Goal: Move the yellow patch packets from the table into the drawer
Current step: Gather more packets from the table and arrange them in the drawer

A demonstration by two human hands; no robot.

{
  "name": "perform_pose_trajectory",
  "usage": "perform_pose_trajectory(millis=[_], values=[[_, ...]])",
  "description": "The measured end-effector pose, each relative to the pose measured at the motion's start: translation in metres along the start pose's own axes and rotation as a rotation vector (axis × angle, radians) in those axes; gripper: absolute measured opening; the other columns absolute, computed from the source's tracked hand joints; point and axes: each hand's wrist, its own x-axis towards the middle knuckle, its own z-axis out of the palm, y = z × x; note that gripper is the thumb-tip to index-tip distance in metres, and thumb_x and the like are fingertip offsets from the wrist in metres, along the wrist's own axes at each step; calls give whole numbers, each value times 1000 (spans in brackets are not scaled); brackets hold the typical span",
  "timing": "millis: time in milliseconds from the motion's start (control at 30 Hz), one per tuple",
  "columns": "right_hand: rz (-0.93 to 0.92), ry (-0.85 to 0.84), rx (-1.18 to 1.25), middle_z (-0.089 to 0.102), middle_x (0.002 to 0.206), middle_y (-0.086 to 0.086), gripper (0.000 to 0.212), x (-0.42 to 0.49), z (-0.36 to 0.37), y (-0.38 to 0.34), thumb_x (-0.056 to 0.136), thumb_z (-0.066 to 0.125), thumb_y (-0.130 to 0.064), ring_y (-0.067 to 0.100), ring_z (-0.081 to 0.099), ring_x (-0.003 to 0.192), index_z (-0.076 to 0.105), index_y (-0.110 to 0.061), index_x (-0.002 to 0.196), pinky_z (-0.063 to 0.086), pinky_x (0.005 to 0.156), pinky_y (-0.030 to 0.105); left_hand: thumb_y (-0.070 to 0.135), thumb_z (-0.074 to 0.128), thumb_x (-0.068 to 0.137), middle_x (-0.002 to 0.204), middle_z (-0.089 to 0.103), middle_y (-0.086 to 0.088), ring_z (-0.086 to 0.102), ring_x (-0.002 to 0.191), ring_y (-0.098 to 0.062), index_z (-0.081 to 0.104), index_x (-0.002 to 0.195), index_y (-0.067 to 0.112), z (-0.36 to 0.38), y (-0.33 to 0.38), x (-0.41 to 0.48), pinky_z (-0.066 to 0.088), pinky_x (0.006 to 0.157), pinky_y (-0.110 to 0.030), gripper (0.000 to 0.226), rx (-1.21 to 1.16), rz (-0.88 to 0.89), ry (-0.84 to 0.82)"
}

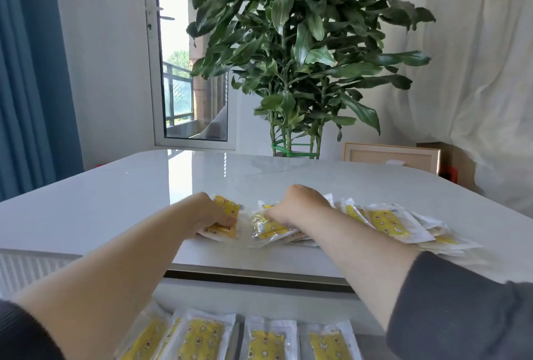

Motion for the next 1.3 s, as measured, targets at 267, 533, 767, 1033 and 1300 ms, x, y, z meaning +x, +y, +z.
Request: perform_pose_trajectory(millis=[267, 533, 767, 1033, 1300], values=[[24, -38, -224, 63, 118, 3, 68, -1, 16, -18, 69, 66, -63, 26, 59, 109, 59, -16, 117, 42, 74, 26, 14, 82, 72, 93, 69, -18, 69, 72, -29, 53, 97, 9, -13, -25, 1, 60, 67, -40, 38, -367, 98, -12], [78, -11, 22, 64, 101, 4, 61, -4, 11, -7, 62, 81, -49, 25, 62, 93, 58, -12, 105, 49, 73, 28, 15, 78, 76, 91, 73, -14, 72, 82, -32, 59, 96, 11, -16, -35, -1, 57, 80, -52, 28, -505, 158, 36], [-120, 59, 589, 70, 97, 2, 29, -44, -16, 29, 78, 77, -22, 18, 66, 88, 65, -13, 102, 52, 75, 27, 4, 65, 86, 92, 70, -15, 70, 78, -29, 58, 100, 8, -30, -24, -36, 58, 77, -40, 16, -594, 166, -1], [-145, 147, 639, 73, 91, 3, 29, -134, -42, 77, 70, 83, -25, 22, 68, 87, 70, -12, 92, 52, 78, 33, 1, 61, 88, 88, 76, -17, 74, 79, -33, 62, 102, 5, -24, -36, -136, 60, 72, -41, 14, -631, 191, -175], [-33, 21, 831, 42, 67, 6, 45, -162, -30, 115, 56, 88, -34, 17, 40, 64, 55, -10, 74, 33, 62, 29, -5, 62, 85, 87, 75, -21, 74, 77, -33, 67, 96, -3, 13, -67, -164, 61, 66, -39, 12, -458, 113, -304]])
